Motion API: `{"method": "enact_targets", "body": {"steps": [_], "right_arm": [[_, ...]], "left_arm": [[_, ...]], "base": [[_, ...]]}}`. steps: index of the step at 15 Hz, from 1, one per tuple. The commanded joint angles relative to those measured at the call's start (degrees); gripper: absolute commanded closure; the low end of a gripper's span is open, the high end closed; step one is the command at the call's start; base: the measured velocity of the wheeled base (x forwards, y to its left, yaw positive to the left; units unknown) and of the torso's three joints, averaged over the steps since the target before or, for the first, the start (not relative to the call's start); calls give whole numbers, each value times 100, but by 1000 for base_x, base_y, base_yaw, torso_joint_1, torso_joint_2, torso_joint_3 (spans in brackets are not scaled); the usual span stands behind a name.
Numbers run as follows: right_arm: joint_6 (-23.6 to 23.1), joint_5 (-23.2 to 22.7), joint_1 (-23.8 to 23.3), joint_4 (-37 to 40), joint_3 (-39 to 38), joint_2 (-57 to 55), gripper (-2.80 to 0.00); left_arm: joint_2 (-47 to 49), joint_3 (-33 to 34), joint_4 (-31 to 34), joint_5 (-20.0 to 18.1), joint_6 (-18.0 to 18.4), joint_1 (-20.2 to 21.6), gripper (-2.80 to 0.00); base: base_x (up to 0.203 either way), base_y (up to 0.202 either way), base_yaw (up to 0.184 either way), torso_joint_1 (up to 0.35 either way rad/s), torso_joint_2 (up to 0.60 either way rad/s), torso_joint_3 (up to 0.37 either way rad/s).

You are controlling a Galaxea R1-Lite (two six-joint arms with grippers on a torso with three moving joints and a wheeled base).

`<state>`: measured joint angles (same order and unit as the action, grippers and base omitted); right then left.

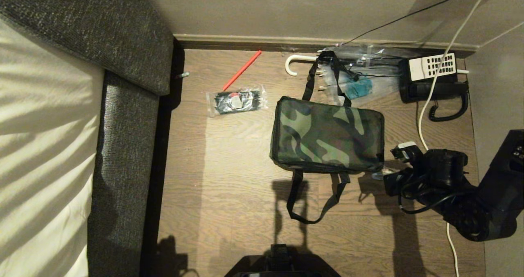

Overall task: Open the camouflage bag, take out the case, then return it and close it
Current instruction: Open the top of the storage box

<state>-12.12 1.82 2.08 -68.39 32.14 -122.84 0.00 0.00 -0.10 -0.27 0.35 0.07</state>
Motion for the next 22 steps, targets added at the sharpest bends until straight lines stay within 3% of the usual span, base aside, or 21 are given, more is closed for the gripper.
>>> {"method": "enact_targets", "body": {"steps": [1, 7, 11, 22], "right_arm": [[-1, 3, 2, -40, 72, 30, 0], [-28, -50, -58, -6, -14, 243, 0], [-334, -50, -231, 17, -6, 120, 0], [-283, -29, -296, -40, 525, -62, 0]], "left_arm": [[-9, 9, -7, 0, 0, 1, 0], [-9, 9, 1, 0, 0, 1, 0], [-5, 9, -8, 0, 0, 1, 0], [-5, 9, -5, 0, -3, 1, 0]], "base": [[0, 0, 0, 0, 0, 0], [0, 0, 0, 0, 0, 0], [0, 0, 0, 0, 0, 0], [0, 0, 0, 0, 0, 0]]}}
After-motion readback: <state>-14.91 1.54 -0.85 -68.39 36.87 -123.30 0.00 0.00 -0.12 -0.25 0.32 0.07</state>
